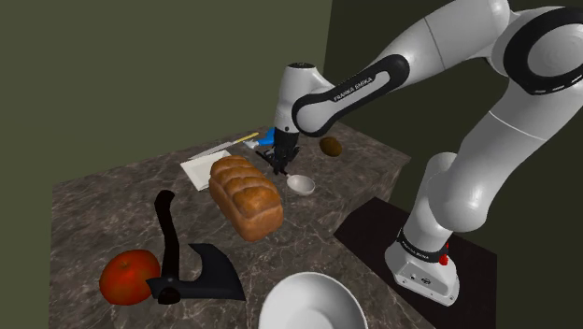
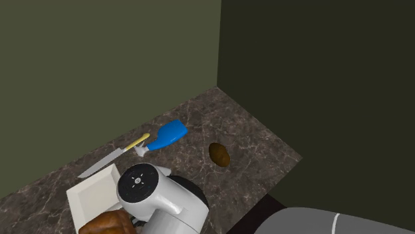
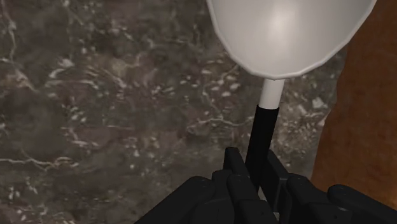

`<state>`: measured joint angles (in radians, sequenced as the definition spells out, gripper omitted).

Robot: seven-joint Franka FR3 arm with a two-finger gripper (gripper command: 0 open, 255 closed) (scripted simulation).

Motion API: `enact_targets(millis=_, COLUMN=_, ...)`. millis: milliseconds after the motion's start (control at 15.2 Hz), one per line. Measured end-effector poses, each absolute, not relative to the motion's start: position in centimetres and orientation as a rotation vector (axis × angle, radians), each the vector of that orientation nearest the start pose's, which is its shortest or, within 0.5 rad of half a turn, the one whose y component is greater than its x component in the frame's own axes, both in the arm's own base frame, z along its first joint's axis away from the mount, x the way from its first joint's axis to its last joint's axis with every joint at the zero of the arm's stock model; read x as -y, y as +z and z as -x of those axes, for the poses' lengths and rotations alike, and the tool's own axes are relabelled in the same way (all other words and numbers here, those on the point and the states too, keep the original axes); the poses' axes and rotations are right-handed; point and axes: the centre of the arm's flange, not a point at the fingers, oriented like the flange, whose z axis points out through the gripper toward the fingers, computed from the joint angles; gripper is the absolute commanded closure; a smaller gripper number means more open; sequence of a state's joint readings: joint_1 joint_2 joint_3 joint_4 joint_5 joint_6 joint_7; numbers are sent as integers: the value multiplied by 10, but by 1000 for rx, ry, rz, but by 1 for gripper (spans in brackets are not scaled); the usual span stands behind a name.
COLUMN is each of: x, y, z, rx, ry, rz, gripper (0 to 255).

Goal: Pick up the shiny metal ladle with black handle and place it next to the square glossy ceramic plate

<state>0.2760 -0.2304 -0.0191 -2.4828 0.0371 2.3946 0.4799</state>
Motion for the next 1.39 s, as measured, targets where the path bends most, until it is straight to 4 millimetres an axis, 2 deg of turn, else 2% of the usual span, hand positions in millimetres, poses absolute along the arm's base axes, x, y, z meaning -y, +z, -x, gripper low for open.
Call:
enact_targets(millis=462, x=-119, y=350, z=-445, rx=-379, ry=-185, rz=3032, gripper=255)
enact_targets(millis=858, x=-118, y=345, z=-445, rx=-379, ry=-186, rz=3032, gripper=255)
enact_targets(millis=924, x=-118, y=345, z=-445, rx=-379, ry=-186, rz=3032, gripper=0)
enact_targets(millis=1320, x=-118, y=345, z=-445, rx=-379, ry=-186, rz=3032, gripper=0)
enact_targets(millis=1386, x=-118, y=352, z=-444, rx=-379, ry=-187, rz=3032, gripper=0)
